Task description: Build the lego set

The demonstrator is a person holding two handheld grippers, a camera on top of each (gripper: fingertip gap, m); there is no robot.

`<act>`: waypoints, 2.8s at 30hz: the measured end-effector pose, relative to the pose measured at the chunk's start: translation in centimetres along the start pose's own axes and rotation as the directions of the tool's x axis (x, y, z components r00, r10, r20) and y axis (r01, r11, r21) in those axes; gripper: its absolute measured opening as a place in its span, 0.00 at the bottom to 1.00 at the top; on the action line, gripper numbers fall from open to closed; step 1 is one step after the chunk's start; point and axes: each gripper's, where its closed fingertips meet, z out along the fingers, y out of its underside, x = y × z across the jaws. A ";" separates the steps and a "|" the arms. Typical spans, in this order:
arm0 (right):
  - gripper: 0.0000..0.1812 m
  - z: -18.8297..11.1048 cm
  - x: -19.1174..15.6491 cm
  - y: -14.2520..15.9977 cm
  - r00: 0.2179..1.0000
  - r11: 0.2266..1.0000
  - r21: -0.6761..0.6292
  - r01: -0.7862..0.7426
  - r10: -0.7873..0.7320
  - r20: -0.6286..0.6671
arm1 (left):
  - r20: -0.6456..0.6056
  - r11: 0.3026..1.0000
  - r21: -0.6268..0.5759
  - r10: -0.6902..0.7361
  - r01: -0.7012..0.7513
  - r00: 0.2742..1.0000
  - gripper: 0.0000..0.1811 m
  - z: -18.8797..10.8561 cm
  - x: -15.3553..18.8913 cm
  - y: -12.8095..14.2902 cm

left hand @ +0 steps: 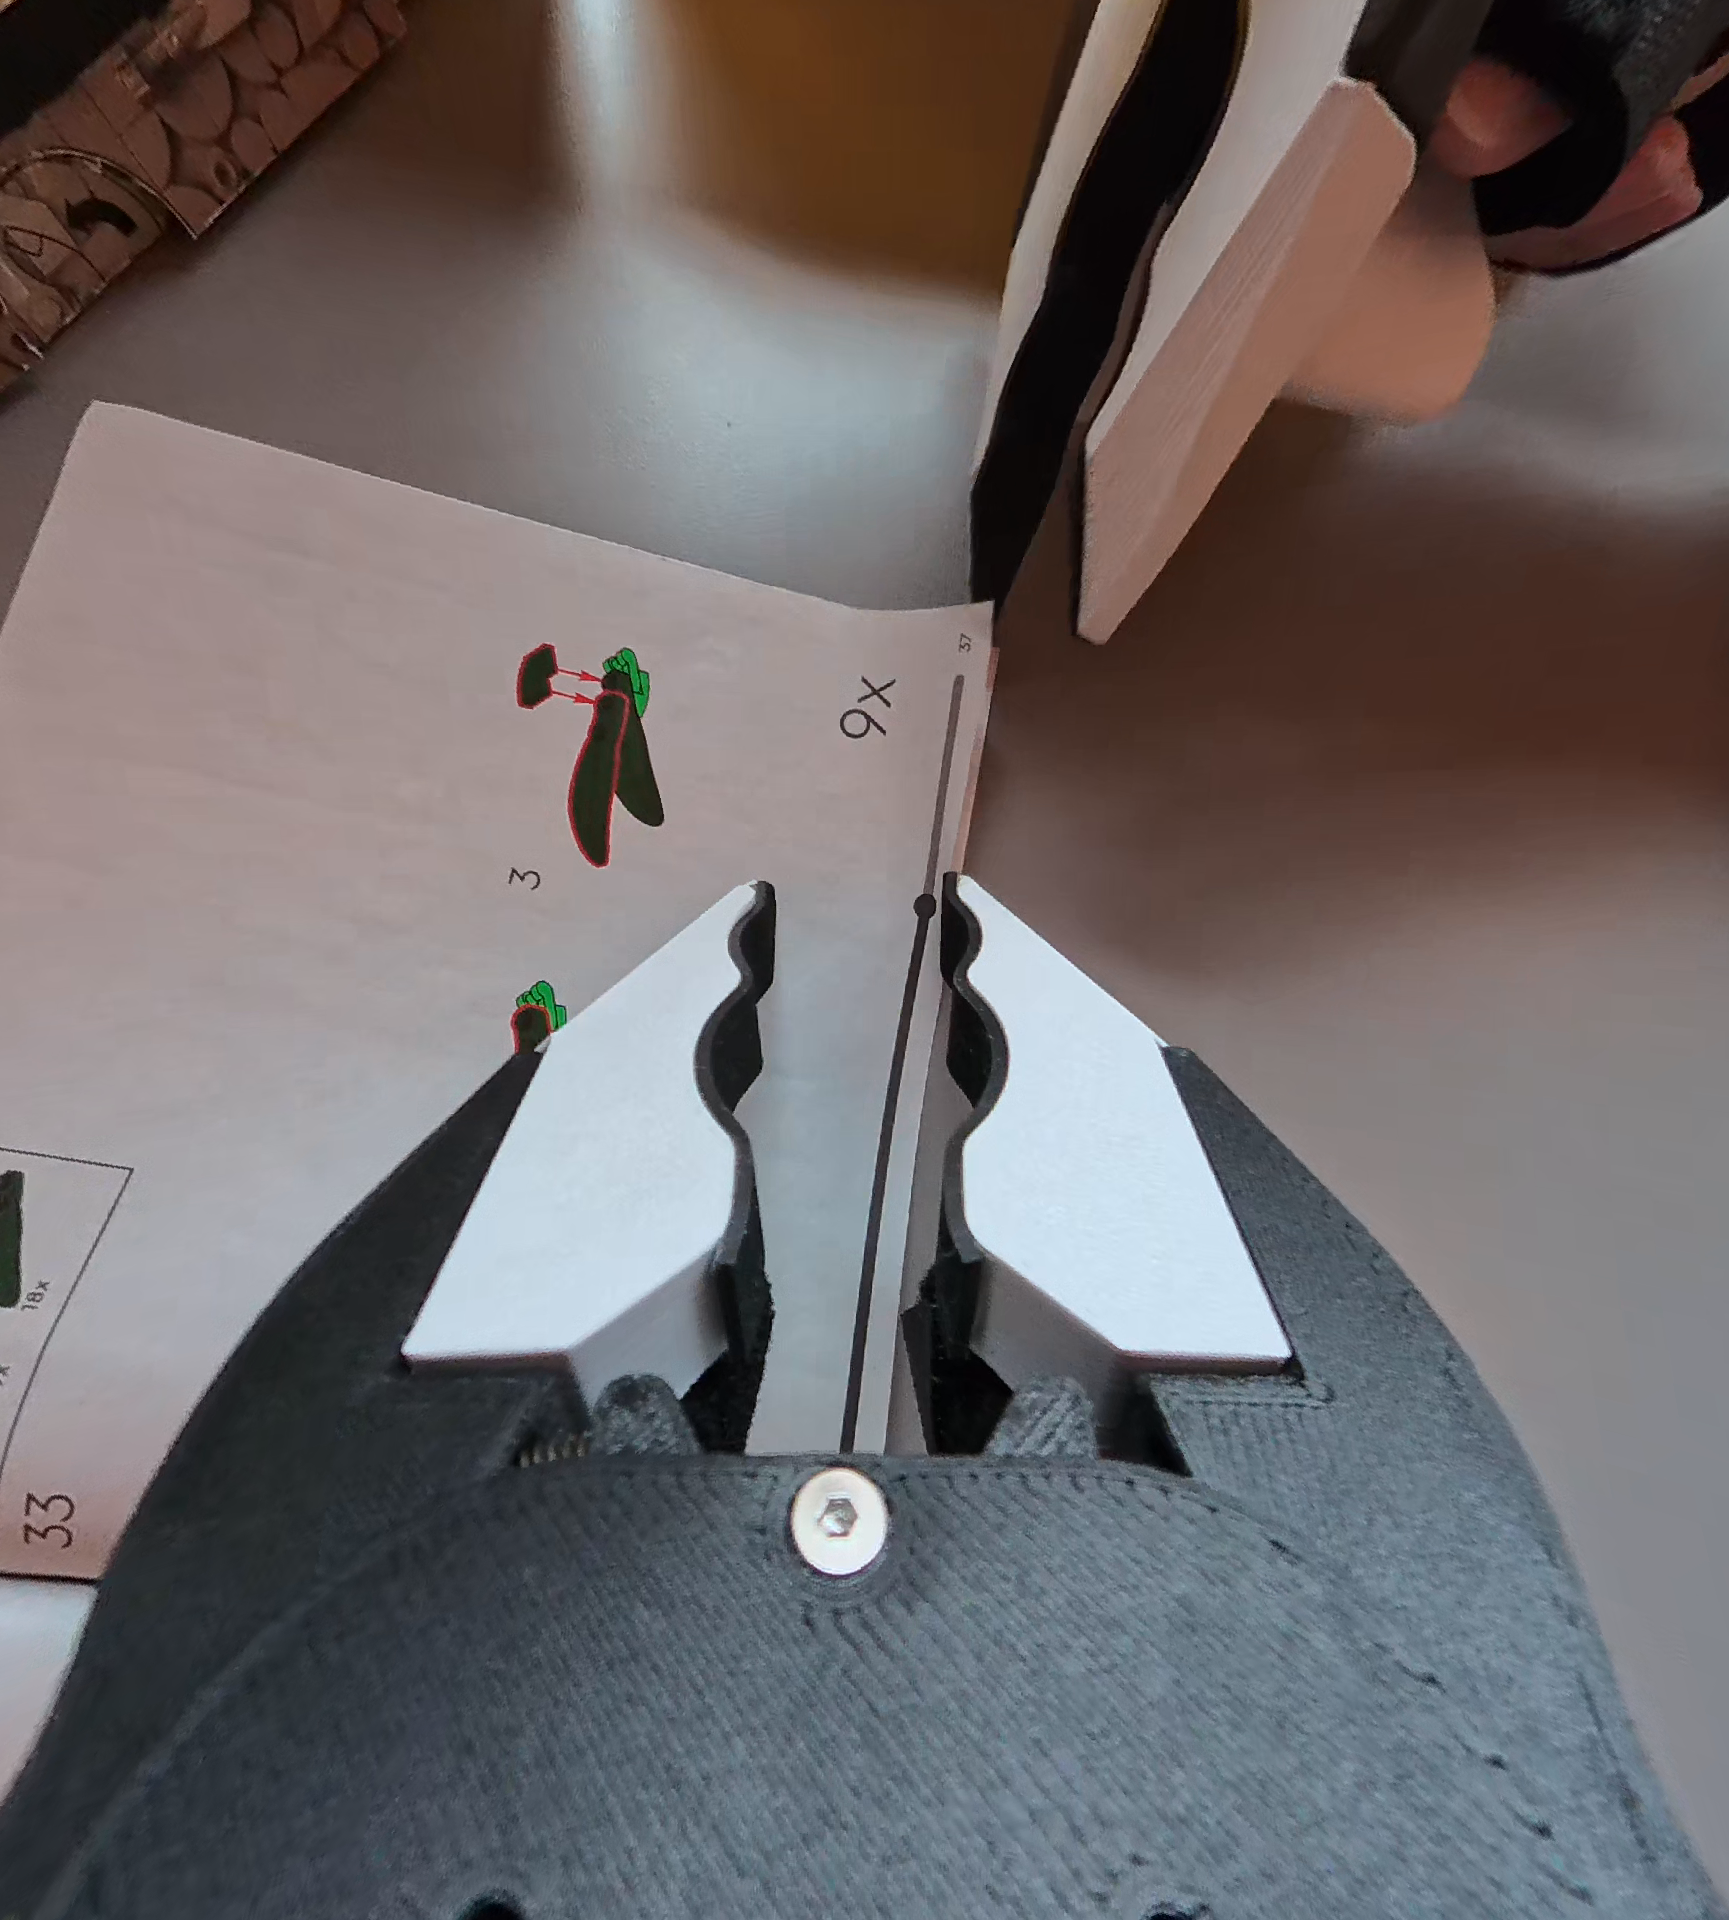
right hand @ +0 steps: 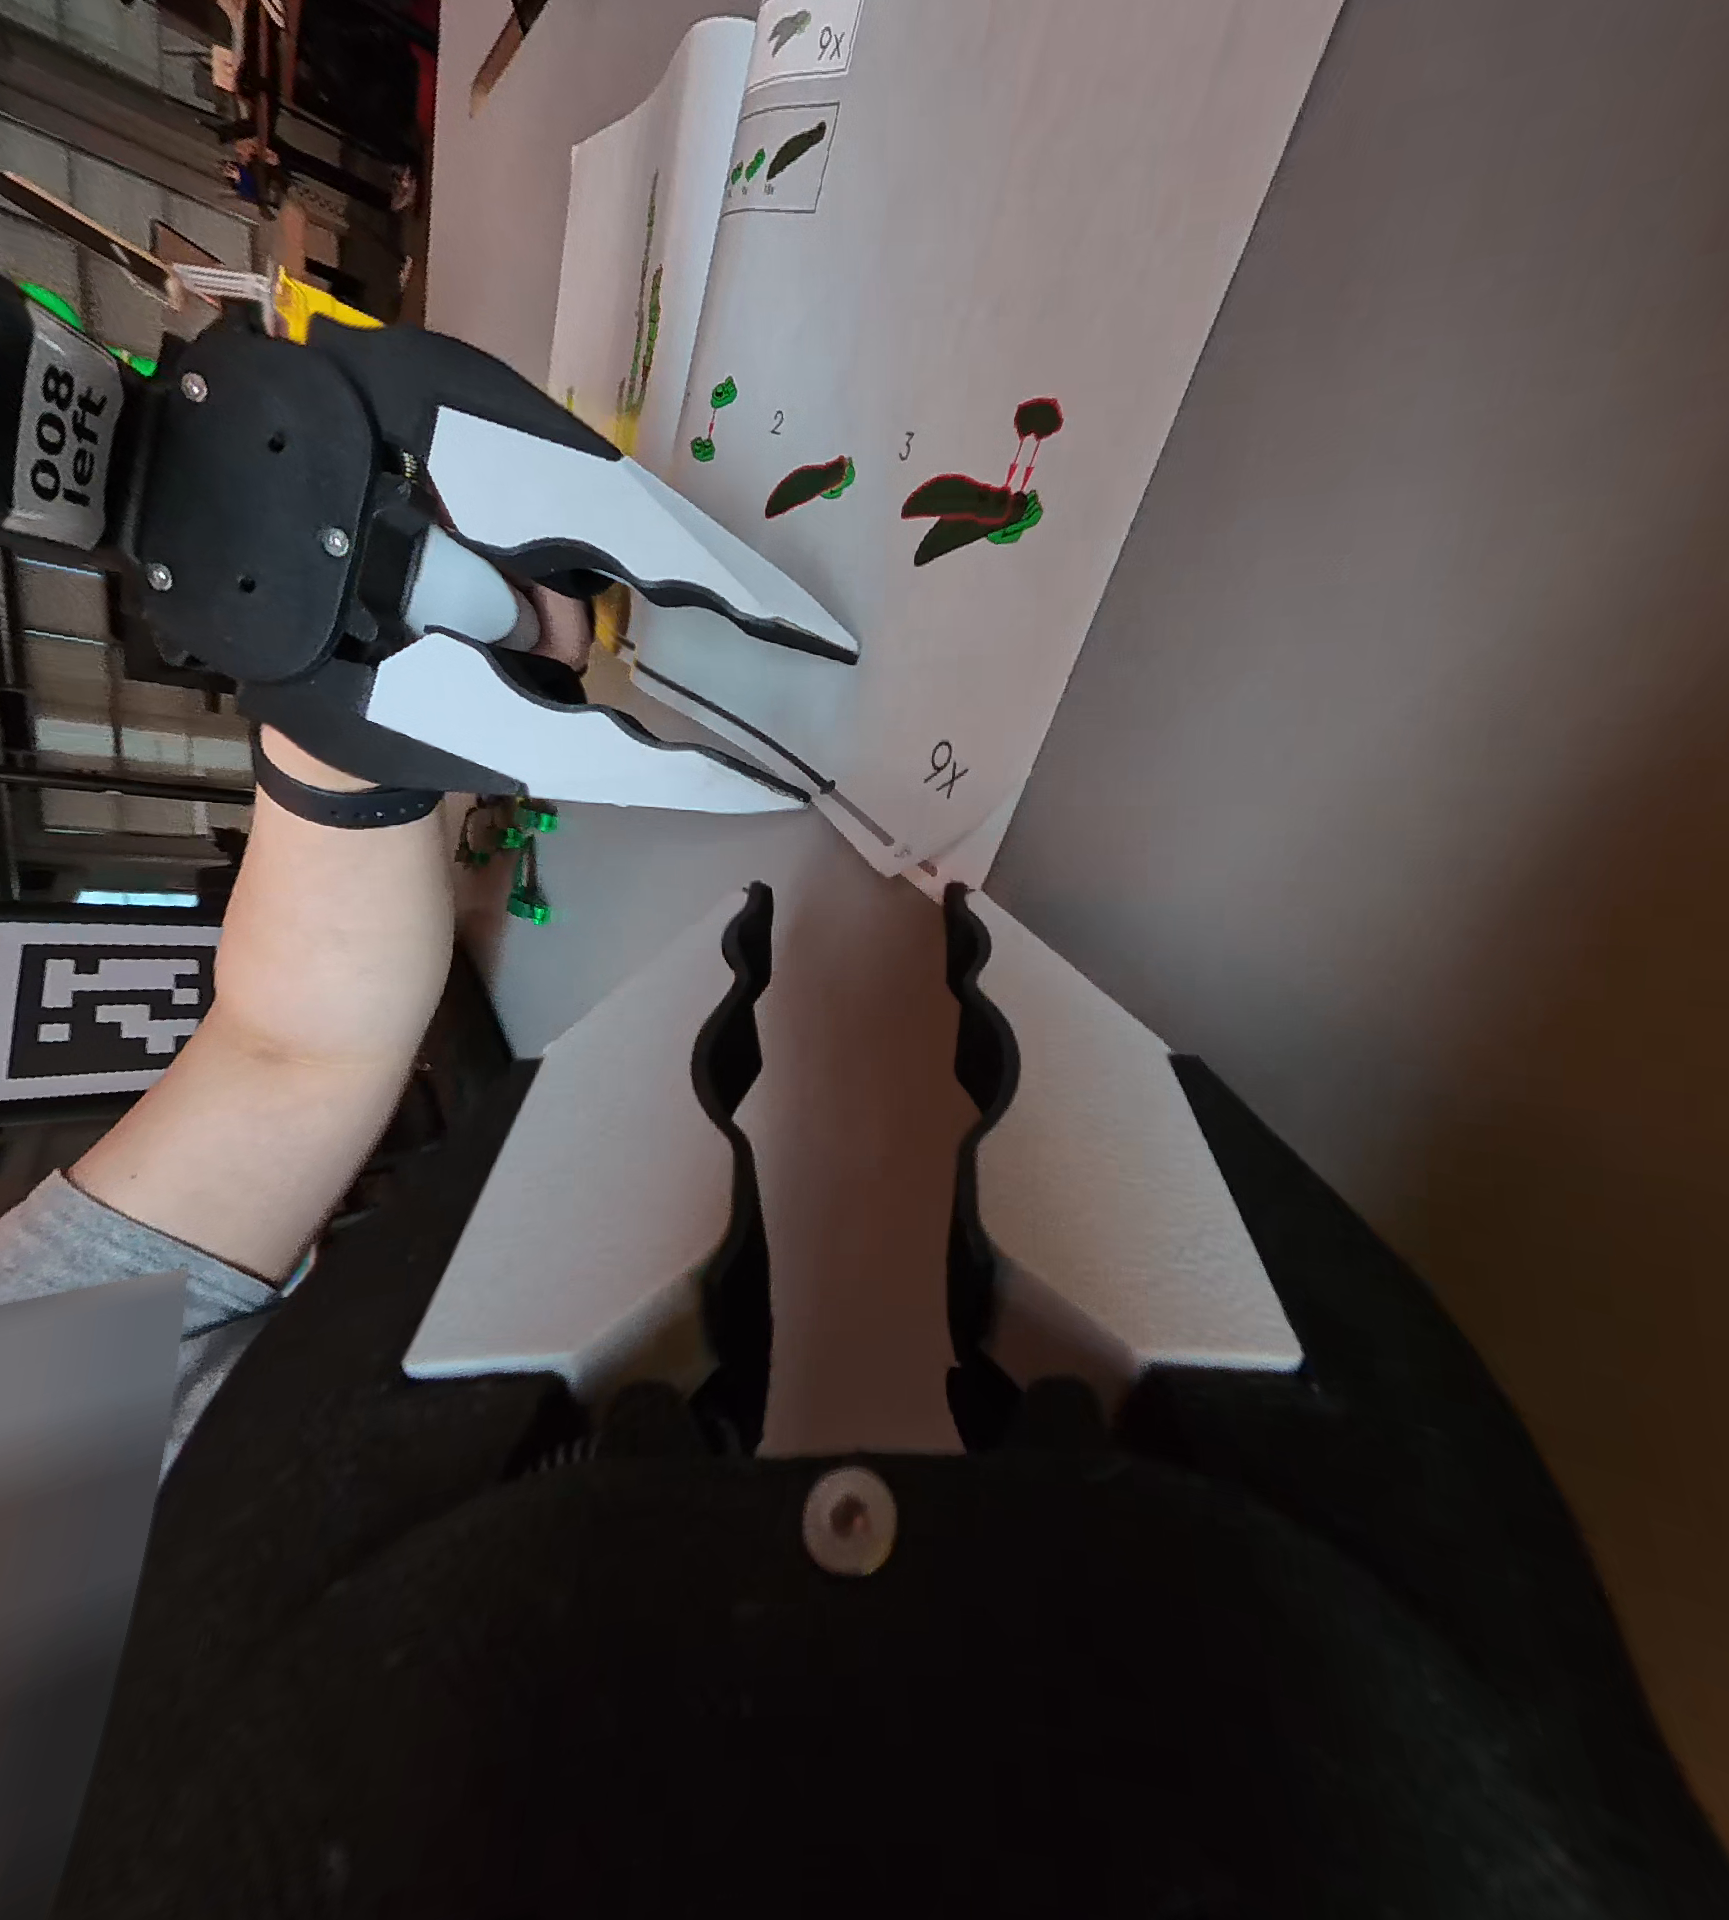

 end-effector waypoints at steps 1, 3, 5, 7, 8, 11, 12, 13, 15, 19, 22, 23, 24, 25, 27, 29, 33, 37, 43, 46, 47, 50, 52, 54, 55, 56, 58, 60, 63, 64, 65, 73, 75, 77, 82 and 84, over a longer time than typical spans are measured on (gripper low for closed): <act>0.18 0.1 0.0 -0.1 1.000 1.000 0.002 -0.009 0.009 0.014 | 0.000 1.000 0.000 0.000 0.000 1.000 0.17 0.0 0.0 0.0; 0.17 0.3 -0.1 -0.2 0.999 1.000 0.006 -0.028 0.027 0.044 | 0.003 1.000 0.001 0.002 -0.002 1.000 0.17 0.0 0.0 0.0; 0.15 0.5 0.0 -0.5 0.996 0.999 0.017 -0.049 0.047 0.070 | 0.006 1.000 0.005 0.003 -0.003 1.000 0.17 0.0 0.0 0.0; 0.14 0.7 0.5 -0.7 0.996 0.998 0.021 -0.066 0.065 0.066 | 0.006 1.000 0.009 0.003 -0.003 1.000 0.17 0.0 0.0 0.0; 0.13 0.8 0.7 -0.7 0.995 0.997 0.018 -0.070 0.069 0.069 | 0.005 1.000 0.011 0.002 -0.002 1.000 0.17 0.0 0.0 0.0; 0.09 1.0 0.9 -0.7 0.993 0.997 0.011 -0.081 0.080 0.086 | 0.001 1.000 0.009 0.001 -0.001 1.000 0.18 0.0 0.1 0.1; 0.08 1.1 1.0 -0.7 0.993 0.997 0.009 -0.082 0.081 0.087 | 0.001 1.000 0.008 0.003 -0.003 1.000 0.18 -0.1 0.1 0.1; 0.06 1.1 1.1 -0.7 0.993 0.997 0.006 -0.082 0.081 0.085 | 0.001 1.000 0.007 0.005 -0.005 1.000 0.18 -0.1 0.2 0.1; 0.04 1.1 1.2 -0.6 0.993 0.997 0.001 -0.081 0.081 0.084 | -0.003 1.000 0.008 0.009 -0.009 1.000 0.19 -0.1 0.3 0.2; 0.02 1.2 1.3 -0.4 0.995 0.998 -0.011 -0.067 0.067 0.073 | -0.008 1.000 0.009 0.006 -0.005 1.000 0.21 -0.2 0.5 0.2; 0.02 1.2 1.3 -0.4 0.995 0.998 -0.016 -0.064 0.065 0.072 | 0.013 1.000 -0.005 0.021 -0.021 1.000 0.23 -0.3 0.4 0.4; 0.01 1.2 1.3 -0.4 0.995 0.998 -0.016 -0.063 0.064 0.074 | 0.022 1.000 -0.008 0.026 -0.026 0.999 0.23 -0.3 0.4 0.5; 0.01 1.2 1.3 -0.4 0.995 0.998 -0.017 -0.063 0.064 0.074 | 0.030 1.000 -0.009 0.028 -0.028 0.999 0.23 -0.4 0.3 0.5; 0.01 1.1 1.4 -0.4 0.995 0.998 -0.018 -0.063 0.064 0.072 | 0.037 1.000 -0.008 0.029 -0.029 0.999 0.24 -0.4 0.2 0.6; 0.00 1.0 1.1 -0.4 0.994 0.998 -0.015 -0.064 0.065 0.082 | 0.048 1.000 0.000 0.030 -0.030 0.998 0.24 -0.6 0.2 0.6; 0.00 0.8 0.7 -0.5 0.993 0.998 -0.008 -0.058 0.059 0.098 | 0.059 0.999 0.006 0.036 -0.036 0.998 0.24 -0.7 0.2 0.6; 0.00 0.4 0.4 -0.8 0.995 0.999 0.011 -0.042 0.040 0.097 | 0.089 0.997 0.006 0.074 -0.075 0.993 0.24 -0.7 0.7 0.5; 0.00 0.1 0.2 -1.1 0.993 0.999 0.025 -0.047 0.044 0.114 | 0.126 0.993 0.057 0.097 -0.105 0.987 0.25 -0.7 1.3 -1.0; 0.00 -0.7 -1.0 -1.8 0.980 0.996 0.063 -0.066 0.052 0.194 | 0.312 0.951 0.032 0.284 -0.308 0.907 0.25 -0.4 1.8 -3.1; 0.00 -0.8 -1.3 -1.9 0.977 0.995 0.070 -0.069 0.053 0.209 | 0.401 0.913 0.013 0.368 -0.407 0.839 0.19 -0.4 2.1 -4.3; 0.00 -0.8 -1.4 -1.9 0.975 0.995 0.071 -0.069 0.052 0.216 | 0.417 0.905 0.005 0.385 -0.426 0.823 0.18 -0.3 2.3 -4.5; 0.00 -0.9 -1.7 -2.1 0.971 0.995 0.077 -0.071 0.051 0.234 | 0.454 0.892 -0.049 0.422 -0.450 0.785 0.17 0.1 2.3 -4.4; 0.00 -0.9 -1.8 -2.1 0.971 0.994 0.079 -0.070 0.050 0.236 | 0.498 0.879 -0.086 0.445 -0.469 0.744 0.16 0.1 1.8 -4.4; 0.00 -1.0 -2.0 -2.1 0.968 0.994 0.077 -0.071 0.051 0.246 | 0.531 0.872 -0.105 0.456 -0.479 0.714 0.11 0.1 1.5 -4.5; 0.00 -1.0 -2.1 -2.1 0.967 0.994 0.078 -0.071 0.050 0.251 | 0.528 0.870 -0.107 0.460 -0.481 0.714 0.08 0.2 1.5 -4.4; 0.00 -1.0 -2.1 -2.1 0.966 0.995 0.079 -0.069 0.047 0.254 | 0.526 0.869 -0.112 0.463 -0.482 0.714 0.04 0.2 1.5 -4.3; 0.06 -1.2 -2.6 -2.6 0.965 0.993 0.108 -0.037 0.008 0.261 | 0.544 0.866 -0.116 0.465 -0.486 0.699 0.00 -0.4 1.3 -4.2; 0.08 -1.9 -3.5 -3.6 0.965 0.981 0.186 0.054 -0.099 0.241 | 0.564 0.880 -0.080 0.427 -0.467 0.707 0.00 -1.4 1.0 -4.3; 0.11 -2.4 -4.8 -4.1 0.950 0.947 0.249 0.201 -0.251 0.186 | 0.601 0.925 0.032 0.285 -0.379 0.747 0.00 -4.1 0.2 -4.3; 0.11 -2.4 -5.1 -4.1 0.943 0.937 0.259 0.233 -0.283 0.177 | 0.611 0.940 0.082 0.216 -0.332 0.761 0.00 -5.3 -0.2 -4.2; 0.12 -2.3 -5.4 -4.1 0.936 0.929 0.266 0.256 -0.307 0.171 | 0.619 0.951 0.132 0.140 -0.278 0.773 0.00 -6.7 -0.8 -3.8; 0.11 0.1 -3.2 -3.6 0.900 0.885 0.165 0.436 -0.430 -0.069 | 0.636 0.934 0.357 -0.255 0.015 0.729 0.00 -16.6 -2.8 3.3; 0.11 0.7 -2.4 -3.3 0.880 0.874 0.117 0.471 -0.458 -0.125 | 0.651 0.932 0.358 -0.288 0.051 0.702 0.00 -17.9 -2.9 5.5; 0.11 1.3 -1.0 -2.9 0.856 0.867 0.050 0.496 -0.478 -0.195 | 0.643 0.923 0.372 -0.331 0.096 0.690 0.00 -18.7 -3.0 7.5; 0.09 2.5 1.1 -2.2 0.795 0.836 -0.057 0.546 -0.538 -0.281 | 0.570 0.865 0.446 -0.472 0.229 0.673 0.00 -19.4 -3.3 11.3; 0.09 2.6 1.2 -2.1 0.782 0.828 -0.071 0.556 -0.550 -0.291 | 0.534 0.830 0.472 -0.538 0.298 0.652 0.00 -19.7 -3.3 12.8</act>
